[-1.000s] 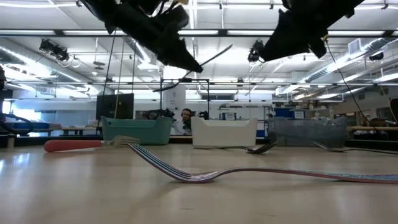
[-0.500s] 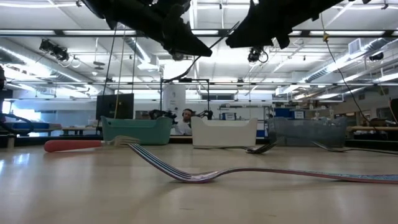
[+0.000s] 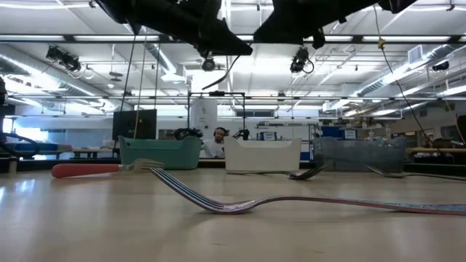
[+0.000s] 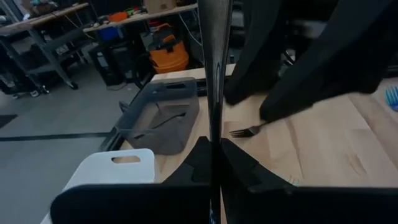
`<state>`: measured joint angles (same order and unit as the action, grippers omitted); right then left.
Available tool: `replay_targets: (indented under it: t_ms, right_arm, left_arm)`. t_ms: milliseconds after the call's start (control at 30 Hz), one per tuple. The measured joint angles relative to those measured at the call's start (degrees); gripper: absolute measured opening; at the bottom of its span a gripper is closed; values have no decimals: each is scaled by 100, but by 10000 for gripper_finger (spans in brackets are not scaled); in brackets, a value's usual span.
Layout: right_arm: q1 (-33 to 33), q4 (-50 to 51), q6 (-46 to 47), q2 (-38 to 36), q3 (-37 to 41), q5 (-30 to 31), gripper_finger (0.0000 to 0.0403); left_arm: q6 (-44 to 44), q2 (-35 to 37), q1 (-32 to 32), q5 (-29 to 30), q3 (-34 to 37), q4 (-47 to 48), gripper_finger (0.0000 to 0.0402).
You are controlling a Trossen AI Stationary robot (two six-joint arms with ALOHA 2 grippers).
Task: Sort silverware by color (type)
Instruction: Put the black fork into the black bin
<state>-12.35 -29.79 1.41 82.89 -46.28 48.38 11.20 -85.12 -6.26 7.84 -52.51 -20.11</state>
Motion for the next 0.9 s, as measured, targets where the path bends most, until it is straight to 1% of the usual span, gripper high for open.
replay_targets:
  t_ms: [200, 367, 500, 633, 700, 767, 900]
  right_arm:
    - [171, -545, -12, -6, -2, -18, 100]
    - [264, -584, 147, -7, -2, -122, 100]
    - [128, -578, 146, -6, -2, -207, 100]
    - [135, -576, 49, -6, -2, 223, 100]
    - [223, -573, 50, -6, -2, 309, 100]
    - [327, -628, 50, -6, -2, 266, 100]
    - [549, -798, 42, -6, -2, -99, 100]
  left_arm:
    - [148, 0, -75, 22, 0, -100, 13]
    - [204, 0, -191, 23, 0, -256, 13]
    - [268, 0, -351, -21, 0, -309, 13]
    - [264, 0, -435, 15, 0, -327, 13]
    - [263, 0, -432, 11, 0, -350, 13]
    - [262, 0, -420, -6, 0, -355, 13]
    - [278, 0, -401, -4, 0, -359, 13]
